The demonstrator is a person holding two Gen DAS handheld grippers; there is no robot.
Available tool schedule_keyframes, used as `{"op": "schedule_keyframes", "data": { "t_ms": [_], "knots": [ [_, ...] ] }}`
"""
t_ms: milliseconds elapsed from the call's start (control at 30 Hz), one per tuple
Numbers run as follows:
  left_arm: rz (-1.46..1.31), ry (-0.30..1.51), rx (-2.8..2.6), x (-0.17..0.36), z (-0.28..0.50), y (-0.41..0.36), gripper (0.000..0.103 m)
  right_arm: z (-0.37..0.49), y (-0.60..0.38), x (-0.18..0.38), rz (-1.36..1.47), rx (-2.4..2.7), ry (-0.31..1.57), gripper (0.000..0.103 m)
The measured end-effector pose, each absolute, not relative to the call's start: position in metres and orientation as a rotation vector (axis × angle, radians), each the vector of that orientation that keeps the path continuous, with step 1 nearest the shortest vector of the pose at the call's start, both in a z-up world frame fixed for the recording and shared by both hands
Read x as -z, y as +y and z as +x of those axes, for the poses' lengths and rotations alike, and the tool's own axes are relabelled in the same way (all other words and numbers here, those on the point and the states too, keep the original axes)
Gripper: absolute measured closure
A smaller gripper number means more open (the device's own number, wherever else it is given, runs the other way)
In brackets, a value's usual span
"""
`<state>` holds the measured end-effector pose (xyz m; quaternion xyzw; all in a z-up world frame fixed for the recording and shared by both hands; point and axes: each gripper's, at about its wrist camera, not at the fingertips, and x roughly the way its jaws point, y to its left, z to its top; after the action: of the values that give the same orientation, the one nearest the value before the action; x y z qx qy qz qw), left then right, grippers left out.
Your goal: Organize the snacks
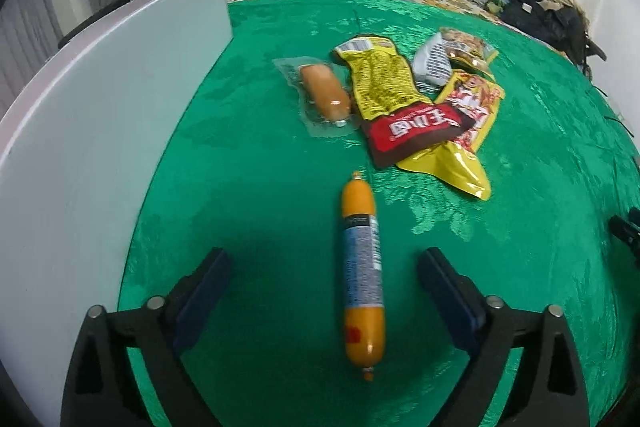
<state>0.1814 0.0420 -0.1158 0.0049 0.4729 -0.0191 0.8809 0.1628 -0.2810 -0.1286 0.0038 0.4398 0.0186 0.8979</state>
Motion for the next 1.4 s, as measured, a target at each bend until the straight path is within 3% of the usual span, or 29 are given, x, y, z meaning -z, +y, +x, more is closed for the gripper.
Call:
{"op": "schedule_keyframes", "data": {
  "t_ms": [100,1400],
  "knots": [
    [0.013,0.974,0.031,0.1182,0.1813,0.0430,0.000,0.1628,-0.2811,0.1285,0.008,-0.039,0.911,0.011],
    [0.005,0.953,0.029,0.1196,0.1781,0.0415,0.000,0.1625,-0.2811,0.1284,0.009,-0.038,0.911,0.011]
  ]
}}
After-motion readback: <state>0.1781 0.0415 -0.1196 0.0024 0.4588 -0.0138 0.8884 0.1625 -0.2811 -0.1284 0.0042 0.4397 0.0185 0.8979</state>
